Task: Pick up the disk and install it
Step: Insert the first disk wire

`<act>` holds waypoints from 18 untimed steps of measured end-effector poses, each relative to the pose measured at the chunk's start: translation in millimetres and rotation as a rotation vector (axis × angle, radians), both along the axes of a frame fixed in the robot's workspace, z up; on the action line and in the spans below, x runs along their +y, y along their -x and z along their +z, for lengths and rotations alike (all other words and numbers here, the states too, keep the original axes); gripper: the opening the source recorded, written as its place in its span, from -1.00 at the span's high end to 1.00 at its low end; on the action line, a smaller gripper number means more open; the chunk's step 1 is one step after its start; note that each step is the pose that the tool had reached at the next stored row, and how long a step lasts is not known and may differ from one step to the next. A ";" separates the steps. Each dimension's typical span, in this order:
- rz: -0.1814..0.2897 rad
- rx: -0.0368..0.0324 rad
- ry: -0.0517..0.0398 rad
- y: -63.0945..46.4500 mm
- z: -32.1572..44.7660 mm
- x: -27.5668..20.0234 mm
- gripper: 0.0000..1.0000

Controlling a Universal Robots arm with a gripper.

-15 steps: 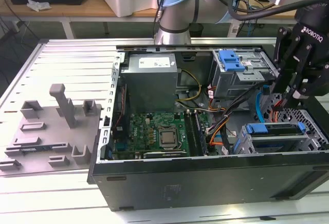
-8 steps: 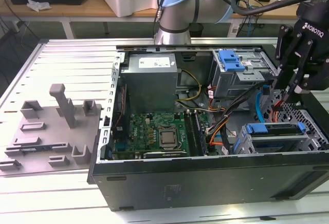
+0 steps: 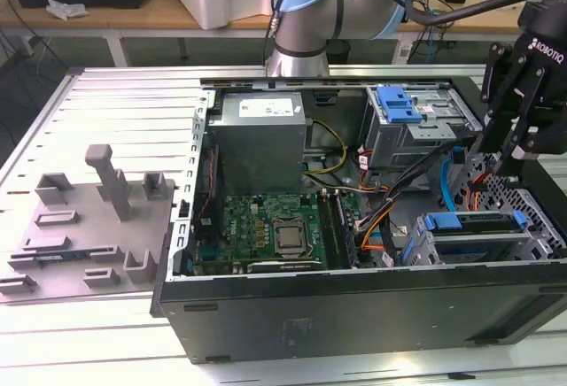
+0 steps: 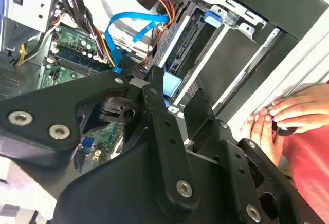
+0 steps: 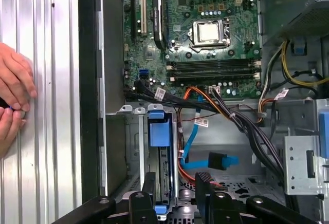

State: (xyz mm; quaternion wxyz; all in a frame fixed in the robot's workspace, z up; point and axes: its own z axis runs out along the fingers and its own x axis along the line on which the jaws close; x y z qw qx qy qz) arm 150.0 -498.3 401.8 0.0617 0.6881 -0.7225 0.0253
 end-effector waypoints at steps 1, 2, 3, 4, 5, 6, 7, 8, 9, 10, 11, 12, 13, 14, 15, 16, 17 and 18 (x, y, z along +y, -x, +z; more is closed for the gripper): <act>-0.007 0.0000 0.0004 -1.1 0.0 0.3 0.12; -0.013 0.0000 0.0010 -2.1 -0.1 0.5 0.12; -0.024 0.0000 0.0025 -3.8 -0.2 0.7 0.12; -0.033 0.0000 0.0039 -5.1 -0.2 0.9 0.12; -0.041 0.0000 0.0052 -6.2 -0.3 1.0 0.12; -0.055 0.0000 0.0065 -7.9 -0.4 1.3 0.12; -0.066 0.0000 0.0076 -9.2 -0.6 1.5 0.12; -0.078 0.0000 0.0086 -10.6 -0.8 1.7 0.12; -0.085 0.0000 0.0092 -11.4 -1.0 1.8 0.12; -0.093 0.0000 0.0099 -12.2 -1.2 1.9 0.12; -0.106 0.0001 0.0107 -13.3 -1.7 2.0 0.12; -0.122 0.0001 0.0114 -14.8 -2.3 2.2 0.12; -0.152 0.0002 0.0127 -17.4 -3.5 2.4 0.12; -0.163 0.0002 0.0133 -18.4 -4.0 2.4 0.12; -0.172 0.0003 0.0137 -19.1 -4.4 2.4 0.12; -0.189 0.0003 0.0145 -20.7 -5.2 2.6 0.12; -0.201 0.0003 0.0151 -21.8 -5.7 2.6 0.12; -0.209 0.0003 0.0158 -22.7 -6.1 2.7 0.12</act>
